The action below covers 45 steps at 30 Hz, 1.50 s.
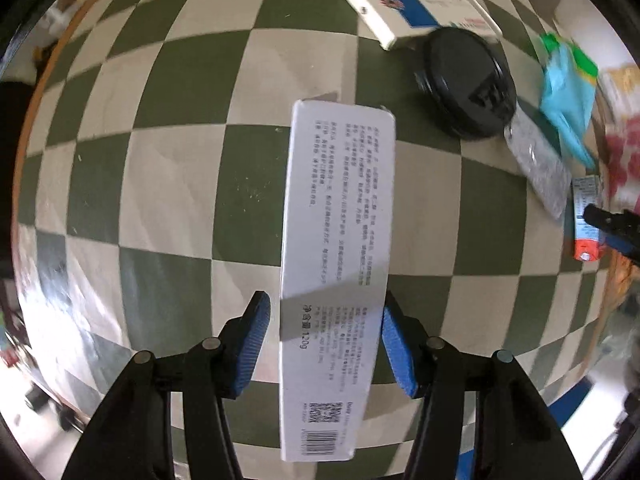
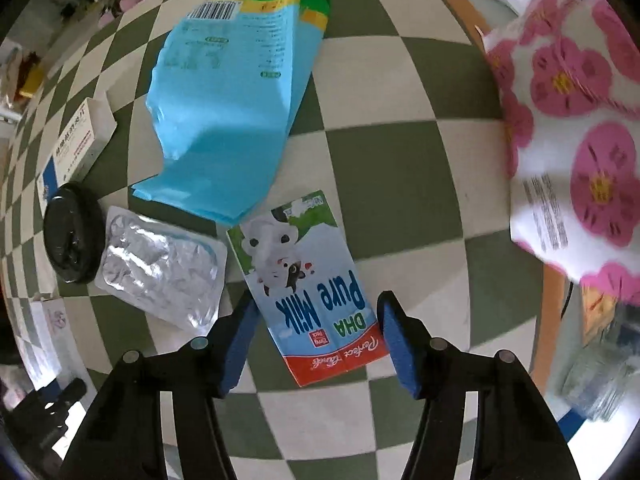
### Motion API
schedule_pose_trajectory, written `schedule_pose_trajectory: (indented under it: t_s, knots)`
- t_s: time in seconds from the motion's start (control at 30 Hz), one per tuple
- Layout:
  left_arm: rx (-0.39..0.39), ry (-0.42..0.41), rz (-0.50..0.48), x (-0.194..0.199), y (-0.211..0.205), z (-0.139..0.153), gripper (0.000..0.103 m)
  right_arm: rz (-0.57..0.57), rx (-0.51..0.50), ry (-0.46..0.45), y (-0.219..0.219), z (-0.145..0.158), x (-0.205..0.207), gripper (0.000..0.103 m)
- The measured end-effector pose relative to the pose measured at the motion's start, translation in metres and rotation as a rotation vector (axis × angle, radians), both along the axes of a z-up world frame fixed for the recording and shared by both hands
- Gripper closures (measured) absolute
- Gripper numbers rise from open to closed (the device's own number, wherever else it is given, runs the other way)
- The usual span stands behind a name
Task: Collect trash
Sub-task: 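Grasp the DHA Pure Milk carton with right tool while left tool grasps long white box, then carry the milk carton and white box over the bin and open both tools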
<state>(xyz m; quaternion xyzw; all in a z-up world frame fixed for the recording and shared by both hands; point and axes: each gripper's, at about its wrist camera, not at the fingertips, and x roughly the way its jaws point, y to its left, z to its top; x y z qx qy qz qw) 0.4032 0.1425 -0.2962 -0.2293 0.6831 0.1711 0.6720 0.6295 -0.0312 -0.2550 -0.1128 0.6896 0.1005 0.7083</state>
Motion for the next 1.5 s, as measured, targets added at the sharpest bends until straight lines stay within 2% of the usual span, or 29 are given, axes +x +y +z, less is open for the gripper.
schedule_pose_trajectory:
  t_s: [0.13,0.27,0.4,0.47,0.57,0.63,0.77,0.93,1.1,1.3,1.4,1.5]
  knots:
    - [0.054,0.000,-0.065,0.001,-0.014,0.004,0.051,-0.038,0.059,0.064,-0.016,0.007,-0.036,0.042]
    - [0.059,0.000,-0.077,0.006,-0.023,0.003,0.051,-0.043,0.092,0.118,-0.018,0.007,-0.088,0.042]
    - [0.064,0.009,-0.088,0.006,-0.013,-0.003,0.051,-0.066,0.102,0.128,-0.014,0.006,-0.116,0.042]
    - [0.072,0.012,-0.096,0.016,-0.011,-0.009,0.051,-0.085,0.098,0.146,-0.011,0.000,-0.121,0.042]
    - [0.082,0.005,-0.102,0.004,-0.008,-0.009,0.051,-0.079,0.066,0.144,-0.015,-0.009,-0.126,0.042]
    - [0.092,-0.015,-0.107,0.004,-0.009,-0.006,0.060,-0.060,0.042,0.130,-0.012,-0.011,-0.121,0.042]
    - [0.104,-0.045,-0.104,0.002,-0.010,0.007,0.060,-0.020,0.024,0.101,0.009,-0.018,-0.123,0.048]
    - [0.115,-0.096,-0.099,-0.008,-0.019,0.033,0.060,-0.001,0.039,0.054,0.008,-0.008,-0.141,0.048]
    - [0.128,-0.158,-0.092,-0.043,-0.023,0.063,0.060,0.028,0.072,0.003,0.015,0.014,-0.161,0.048]
    - [0.157,-0.260,-0.100,-0.100,-0.023,0.101,0.060,0.061,0.143,-0.078,0.031,0.061,-0.211,0.049]
    - [0.169,-0.314,-0.115,-0.135,-0.022,0.121,0.060,0.071,0.180,-0.130,0.021,0.085,-0.247,0.049]
    - [0.172,-0.364,-0.132,-0.177,-0.023,0.135,0.060,0.067,0.217,-0.182,0.019,0.113,-0.303,0.049]
